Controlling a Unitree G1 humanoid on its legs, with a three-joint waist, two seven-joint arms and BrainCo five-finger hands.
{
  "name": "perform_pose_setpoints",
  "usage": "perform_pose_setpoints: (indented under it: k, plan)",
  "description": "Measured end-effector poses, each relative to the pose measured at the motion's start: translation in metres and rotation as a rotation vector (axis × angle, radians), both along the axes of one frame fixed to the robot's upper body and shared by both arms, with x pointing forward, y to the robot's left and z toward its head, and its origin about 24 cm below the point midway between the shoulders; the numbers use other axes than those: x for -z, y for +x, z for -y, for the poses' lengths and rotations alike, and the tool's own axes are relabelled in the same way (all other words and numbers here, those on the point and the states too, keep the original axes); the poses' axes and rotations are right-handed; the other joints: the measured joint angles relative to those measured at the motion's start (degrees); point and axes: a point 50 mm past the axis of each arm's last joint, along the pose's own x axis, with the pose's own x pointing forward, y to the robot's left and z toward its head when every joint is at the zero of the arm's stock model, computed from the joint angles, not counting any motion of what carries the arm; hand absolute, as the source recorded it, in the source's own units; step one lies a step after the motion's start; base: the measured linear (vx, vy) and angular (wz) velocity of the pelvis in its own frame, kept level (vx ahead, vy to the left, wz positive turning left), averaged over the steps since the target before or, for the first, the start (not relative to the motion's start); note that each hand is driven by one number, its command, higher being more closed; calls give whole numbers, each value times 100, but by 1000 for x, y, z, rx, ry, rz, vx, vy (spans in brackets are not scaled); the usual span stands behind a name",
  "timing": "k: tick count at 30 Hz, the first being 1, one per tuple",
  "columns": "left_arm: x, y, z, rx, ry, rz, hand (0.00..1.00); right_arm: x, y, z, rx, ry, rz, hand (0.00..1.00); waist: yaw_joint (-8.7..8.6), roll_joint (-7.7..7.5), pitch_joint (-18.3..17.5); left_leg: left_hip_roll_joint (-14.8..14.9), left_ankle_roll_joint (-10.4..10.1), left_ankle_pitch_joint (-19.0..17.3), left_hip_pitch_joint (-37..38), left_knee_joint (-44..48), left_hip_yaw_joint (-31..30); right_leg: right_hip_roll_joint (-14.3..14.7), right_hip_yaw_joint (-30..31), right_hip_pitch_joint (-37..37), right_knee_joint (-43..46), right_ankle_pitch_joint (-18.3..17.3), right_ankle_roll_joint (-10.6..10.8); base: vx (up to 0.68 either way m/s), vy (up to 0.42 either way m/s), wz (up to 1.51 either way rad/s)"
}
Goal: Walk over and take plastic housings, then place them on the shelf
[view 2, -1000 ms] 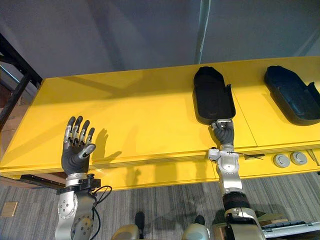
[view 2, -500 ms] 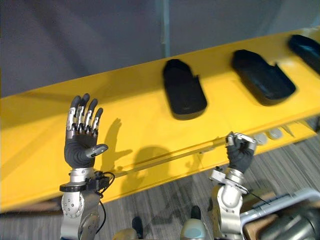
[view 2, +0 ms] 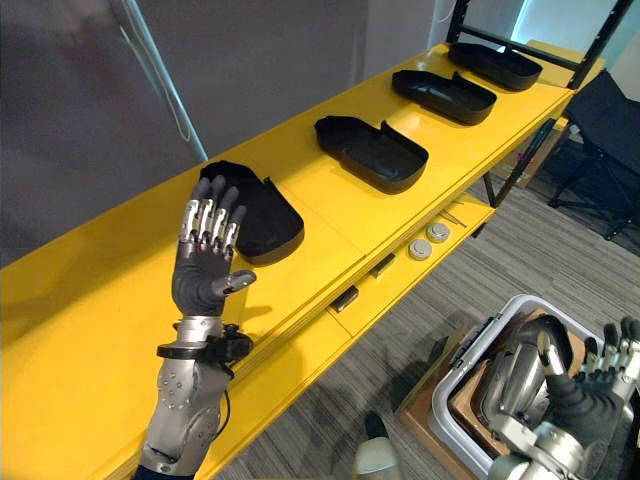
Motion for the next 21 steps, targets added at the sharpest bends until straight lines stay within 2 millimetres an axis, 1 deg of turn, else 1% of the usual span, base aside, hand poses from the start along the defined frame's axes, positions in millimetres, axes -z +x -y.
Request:
perform_pose_setpoints:
  k: [1,2,3,4,5,7,8,9,10,11,12,13,14,15,17,18,19,20,21]
  plan:
    - [0,0,-3,-23,2,2,0,-1,5,-4,-29,3,15,0,50,5,-7,-3,63,-54,-6,118,-69,23,94,-57,9,24,0,-42,-41,-81]
    - [-2,-3,-12,-76,-8,5,0,-3,14,-10,-90,2,41,0,161,3,-9,-10,256,-163,-88,366,-351,82,376,-156,28,78,-14,-61,-64,-122]
    - [-4,-10,-27,-174,-15,9,0,-8,29,-21,-188,-7,81,0,326,16,-7,-20,527,-397,-239,748,-902,166,740,-275,34,128,-29,-92,-39,-168]
    - [-6,-18,-40,-256,-29,12,0,-15,42,-29,-273,-30,117,0,480,29,23,-46,709,-710,-351,1111,-1567,277,1050,-365,29,102,-34,-104,14,-147]
    - [-6,-22,-44,-283,-35,13,0,-17,47,-32,-303,-43,126,0,535,91,12,-54,751,-854,-396,1251,-1851,329,1157,-391,28,122,-35,-86,75,-109]
    - [-7,-34,-51,-328,-47,21,0,-21,58,-35,-375,-60,147,0,662,313,-35,-87,717,-1318,-404,1378,-2506,485,1352,-516,115,173,-23,-146,209,-63]
    - [-8,-37,-53,-336,-47,31,0,-24,61,-36,-391,-51,167,0,717,339,-30,-121,599,-1463,-409,1361,-2569,490,1391,-577,157,203,29,-137,204,-48]
    - [-9,-40,-56,-352,-48,45,0,-24,64,-38,-406,-22,176,0,831,263,12,-219,510,-1483,-440,1420,-2509,425,1486,-656,223,236,81,-123,135,-21]
    - [-10,-41,-58,-365,-50,59,0,-22,64,-40,-411,4,175,0,865,216,27,-305,522,-1490,-528,1527,-2530,341,1484,-700,278,245,98,-133,96,-15]
    - [-13,-44,-61,-378,-56,91,0,-20,66,-46,-424,31,164,0,901,61,110,-399,570,-1529,-658,1703,-2530,274,1464,-834,445,202,110,-189,129,9]
    - [-18,-47,-61,-379,-65,131,0,-17,66,-50,-428,58,147,0,928,-40,182,-446,552,-1598,-854,1965,-2568,253,1429,-990,670,150,135,-148,87,7]
    - [-20,-49,-61,-375,-71,154,0,-14,64,-50,-421,69,138,0,938,-77,214,-463,562,-1645,-952,2119,-2593,255,1418,-1065,778,142,141,-122,84,2]
    - [-23,-51,-60,-356,-83,190,0,-10,61,-50,-391,98,123,0,985,-108,261,-492,563,-1723,-1060,2457,-2608,268,1387,-1166,935,185,208,-77,67,-13]
    - [-23,-51,-59,-348,-86,195,0,-8,59,-50,-382,107,115,0,1000,-103,263,-496,570,-1756,-1066,2553,-2587,276,1364,-1175,972,211,240,-79,79,-39]
    - [-25,-50,-57,-327,-114,204,0,-2,50,-48,-366,124,95,0,1048,-93,267,-477,620,-1876,-981,2716,-2355,314,1230,-1152,1077,279,201,-78,51,-62]
    - [-25,-50,-55,-328,-131,202,0,0,46,-47,-367,136,100,0,1054,-77,276,-394,649,-1942,-877,2778,-2142,348,975,-1142,1068,487,87,-143,42,-82]
    - [-24,-50,-54,-343,-119,197,0,-1,46,-47,-375,140,111,0,1055,-86,279,-338,666,-1947,-816,2767,-1949,370,784,-1123,905,801,-98,-207,25,-111]
    - [-26,-52,-56,-375,-100,202,0,-3,47,-49,-401,137,131,0,1107,-12,282,-181,734,-1885,-801,2662,-1633,391,572,-1053,554,1147,-337,-225,-5,-104]
    - [-29,-51,-56,-385,-92,217,0,-7,48,-52,-426,137,163,0,1120,-57,286,-109,742,-1800,-789,2609,-1396,357,65,-1266,1533,352,-551,-187,-28,-88]
